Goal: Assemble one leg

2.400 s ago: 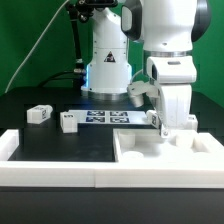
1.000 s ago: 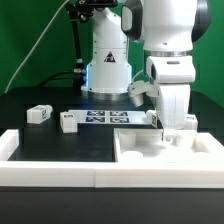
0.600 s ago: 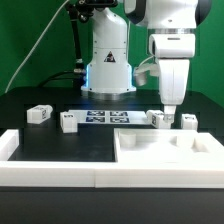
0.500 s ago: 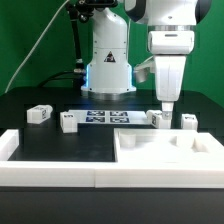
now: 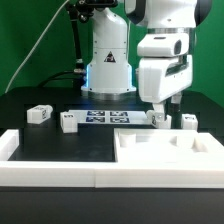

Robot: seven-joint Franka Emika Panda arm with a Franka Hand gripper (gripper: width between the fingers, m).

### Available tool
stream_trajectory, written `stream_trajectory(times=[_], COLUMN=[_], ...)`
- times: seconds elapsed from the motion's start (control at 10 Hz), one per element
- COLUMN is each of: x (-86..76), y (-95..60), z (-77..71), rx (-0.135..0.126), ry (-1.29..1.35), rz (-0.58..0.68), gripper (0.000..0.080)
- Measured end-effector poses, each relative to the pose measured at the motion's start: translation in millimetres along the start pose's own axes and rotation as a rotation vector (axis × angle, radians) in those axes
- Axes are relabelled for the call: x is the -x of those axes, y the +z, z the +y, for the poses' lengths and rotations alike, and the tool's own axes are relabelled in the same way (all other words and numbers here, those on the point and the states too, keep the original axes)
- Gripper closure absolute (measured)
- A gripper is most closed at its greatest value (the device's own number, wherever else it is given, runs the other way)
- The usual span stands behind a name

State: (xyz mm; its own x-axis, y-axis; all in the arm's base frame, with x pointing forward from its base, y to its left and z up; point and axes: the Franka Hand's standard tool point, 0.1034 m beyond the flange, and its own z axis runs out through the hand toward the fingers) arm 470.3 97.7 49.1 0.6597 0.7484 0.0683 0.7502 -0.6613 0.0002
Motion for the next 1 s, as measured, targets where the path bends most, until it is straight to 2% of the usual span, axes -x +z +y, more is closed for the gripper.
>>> stream_trajectory(times=[0.2,0.3,0.8,1.0], x=[-8.9,-11.8,-15.7,-20.1], y=[2.1,4.0,7.3,9.2], z=[-14.8,-22.2,-31.1,-44.7], rx=[0.002,-0.008,-0.042,-0.048], ry=[0.252,0.366,0.761,0.95], rz=[0.025,0.027,0.03,0.04], gripper=[0.0151,0.0151,0.0151,0.0151])
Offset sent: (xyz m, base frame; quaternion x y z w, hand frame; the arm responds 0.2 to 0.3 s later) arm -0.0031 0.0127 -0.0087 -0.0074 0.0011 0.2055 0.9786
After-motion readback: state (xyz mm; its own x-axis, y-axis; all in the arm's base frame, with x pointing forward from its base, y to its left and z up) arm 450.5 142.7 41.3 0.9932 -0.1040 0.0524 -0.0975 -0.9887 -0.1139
